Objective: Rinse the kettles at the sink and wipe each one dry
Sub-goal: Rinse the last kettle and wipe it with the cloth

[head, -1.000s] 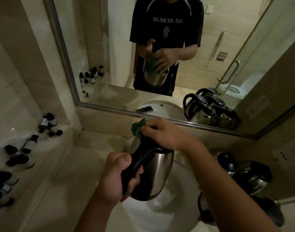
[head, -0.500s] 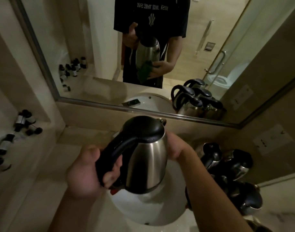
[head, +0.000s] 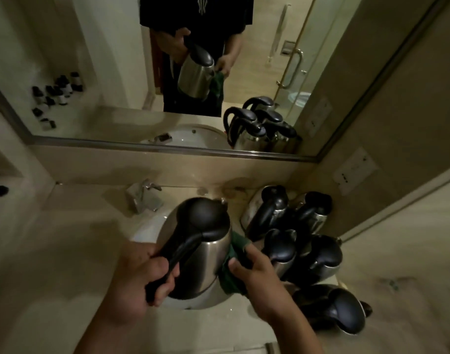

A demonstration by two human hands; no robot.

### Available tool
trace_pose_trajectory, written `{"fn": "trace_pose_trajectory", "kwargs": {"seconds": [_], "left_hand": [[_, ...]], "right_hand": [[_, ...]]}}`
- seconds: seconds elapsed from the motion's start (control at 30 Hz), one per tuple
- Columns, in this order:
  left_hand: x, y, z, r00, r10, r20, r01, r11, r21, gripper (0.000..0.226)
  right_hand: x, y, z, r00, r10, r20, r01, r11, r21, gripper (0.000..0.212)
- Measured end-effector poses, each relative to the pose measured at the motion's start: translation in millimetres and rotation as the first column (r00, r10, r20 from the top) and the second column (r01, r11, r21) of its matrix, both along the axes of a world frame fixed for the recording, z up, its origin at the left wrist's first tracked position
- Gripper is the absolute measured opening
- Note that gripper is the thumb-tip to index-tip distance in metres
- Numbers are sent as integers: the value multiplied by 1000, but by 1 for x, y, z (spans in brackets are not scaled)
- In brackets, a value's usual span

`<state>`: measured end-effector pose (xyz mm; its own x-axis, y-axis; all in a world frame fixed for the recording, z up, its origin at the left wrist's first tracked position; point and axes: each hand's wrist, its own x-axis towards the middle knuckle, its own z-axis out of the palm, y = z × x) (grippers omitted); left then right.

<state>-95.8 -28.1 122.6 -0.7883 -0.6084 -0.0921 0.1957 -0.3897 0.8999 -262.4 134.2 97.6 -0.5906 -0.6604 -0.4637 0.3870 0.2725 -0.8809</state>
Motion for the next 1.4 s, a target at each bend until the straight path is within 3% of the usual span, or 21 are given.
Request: {"fn": "trace_pose_trajectory", "kwargs": {"seconds": [0.17, 0.43, 0.73, 1.0, 1.27, 1.4], "left_hand": [[-11, 83, -25, 996, -61, 69, 63, 998, -23, 44], [-39, 169, -83, 984, -150, 96, 157, 985, -77, 52], [-53, 189, -152, 970, -84, 227, 135, 967, -217, 47], [-55, 187, -198, 971, -104, 217, 140, 978, -157, 40], [-52, 188, -220, 965, -68, 252, 105, 985, -134, 40], [-59, 187, -223, 963, -47, 267, 88, 985, -147, 37]], "right_hand": [[-3, 81, -20, 997, -76, 0, 76, 996, 43, 41], [-20, 160, -67, 973, -230, 35, 227, 972, 62, 40], [-19, 179, -107, 970, -236, -51, 241, 965, 101, 32], [-2, 173, -135, 958, -227, -177, 250, 961, 121, 7], [13, 170, -146, 933, -109, -342, 198, 951, 236, 13], [4, 172, -141, 829, 80, -554, 167, 910, 381, 27]]}}
